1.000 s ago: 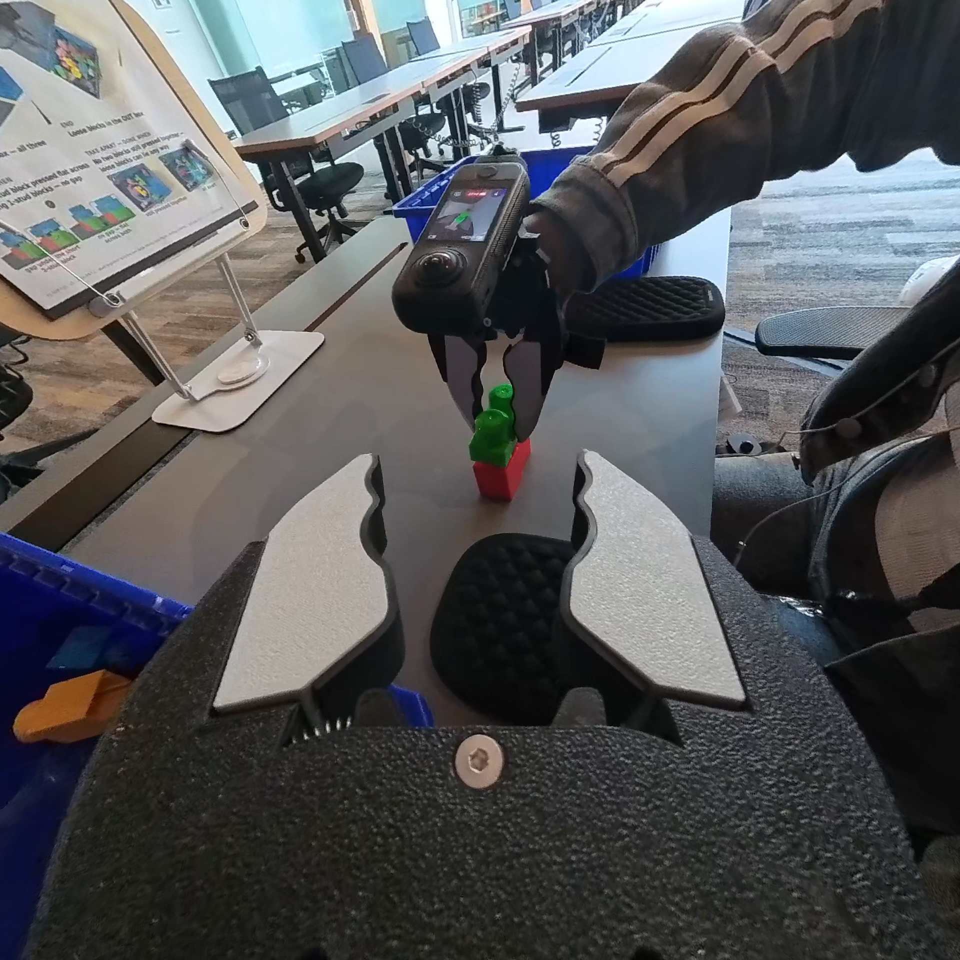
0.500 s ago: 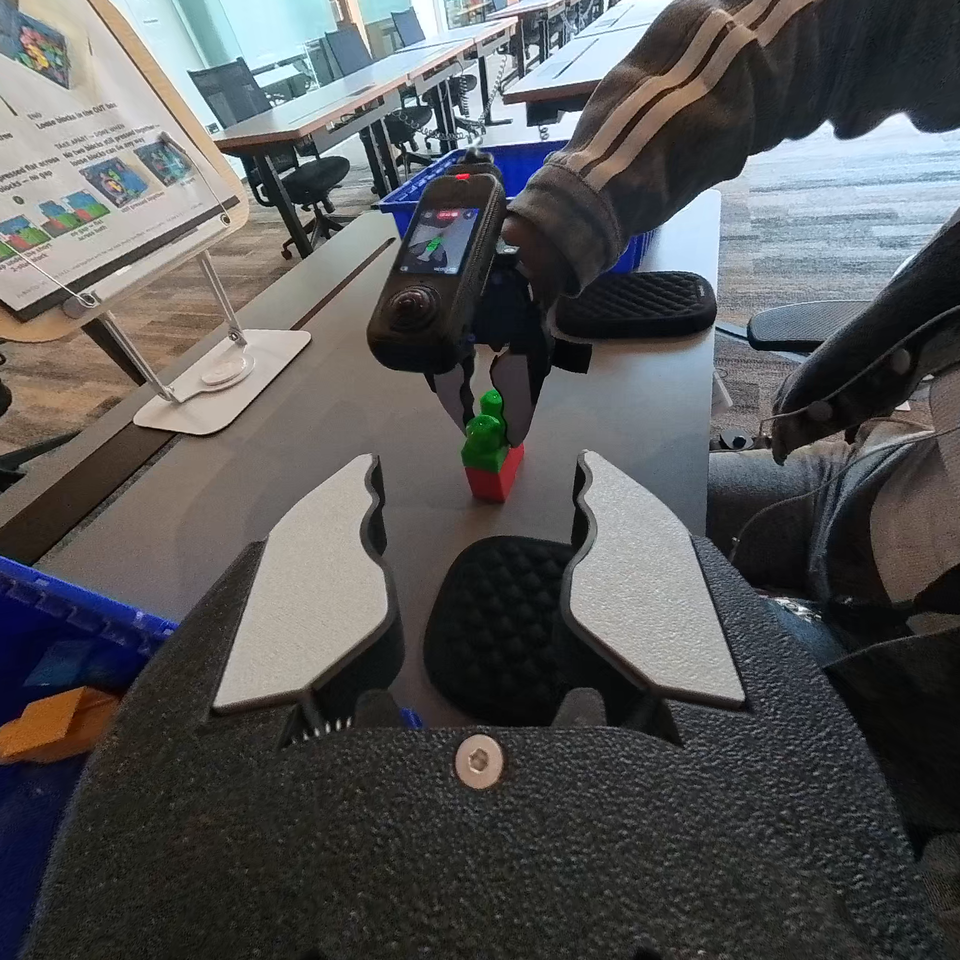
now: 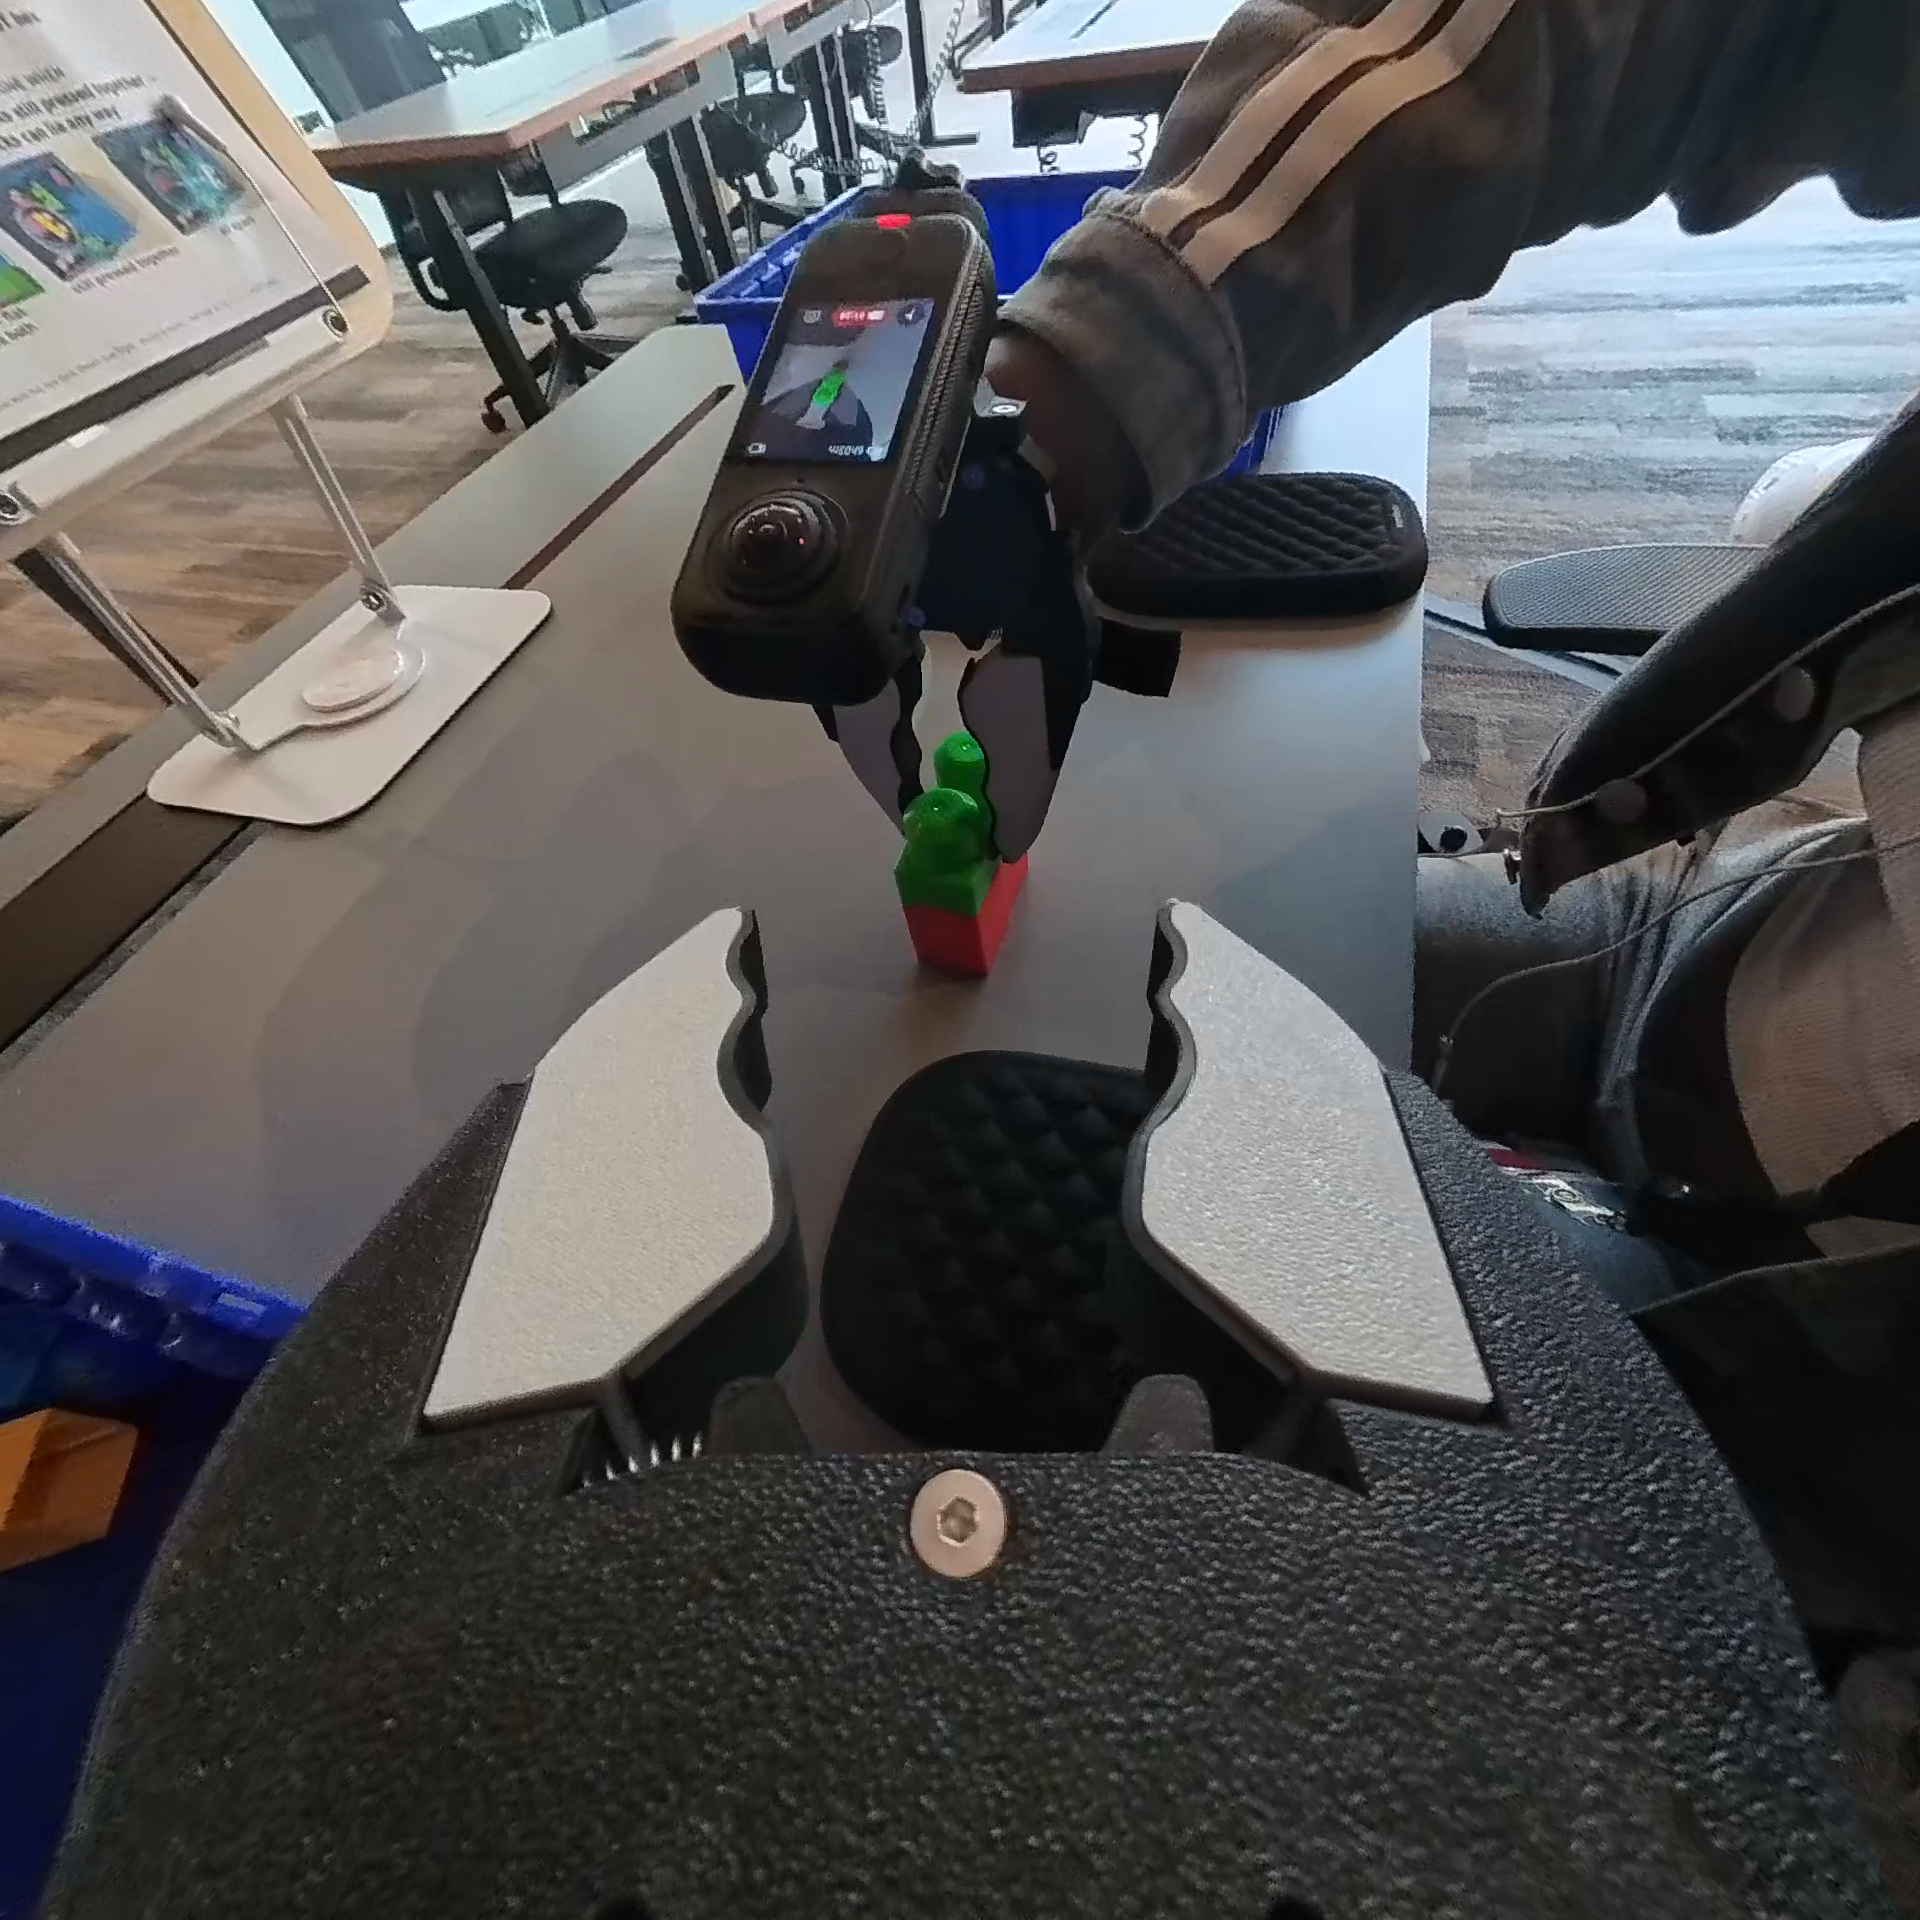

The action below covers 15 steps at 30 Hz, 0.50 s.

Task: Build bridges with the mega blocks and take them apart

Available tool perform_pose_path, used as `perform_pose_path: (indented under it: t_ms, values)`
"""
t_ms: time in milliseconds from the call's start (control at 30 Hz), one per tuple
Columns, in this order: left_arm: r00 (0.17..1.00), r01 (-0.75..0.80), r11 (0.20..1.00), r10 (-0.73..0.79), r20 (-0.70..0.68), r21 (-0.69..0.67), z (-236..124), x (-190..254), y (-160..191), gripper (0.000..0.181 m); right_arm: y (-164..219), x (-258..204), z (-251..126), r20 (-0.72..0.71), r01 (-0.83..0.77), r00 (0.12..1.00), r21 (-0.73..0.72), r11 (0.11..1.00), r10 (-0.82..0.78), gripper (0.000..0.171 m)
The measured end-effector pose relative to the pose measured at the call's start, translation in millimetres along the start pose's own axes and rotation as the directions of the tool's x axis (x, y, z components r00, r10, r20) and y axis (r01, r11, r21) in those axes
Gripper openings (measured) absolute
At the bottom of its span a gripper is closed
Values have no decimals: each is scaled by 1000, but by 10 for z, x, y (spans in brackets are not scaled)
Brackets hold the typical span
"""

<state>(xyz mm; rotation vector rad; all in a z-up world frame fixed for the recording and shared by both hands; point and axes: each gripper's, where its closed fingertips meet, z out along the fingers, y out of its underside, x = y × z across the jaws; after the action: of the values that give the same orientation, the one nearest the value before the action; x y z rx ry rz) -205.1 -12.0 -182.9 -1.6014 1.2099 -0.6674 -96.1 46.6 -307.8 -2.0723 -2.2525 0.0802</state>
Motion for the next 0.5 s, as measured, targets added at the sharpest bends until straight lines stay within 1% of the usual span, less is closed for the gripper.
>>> perform_pose_path:
  t_ms: [233,500]
  values:
    - [1000,-12,1000,12,2,-12,38,18,-15,71,2,-1,1,-3,7,1000,-14,1000,-7,35]
    - [1000,-5,1000,5,9,-28,44,6,13,72,-10,-2,-5,-7,-7,1000,20,1000,8,35]
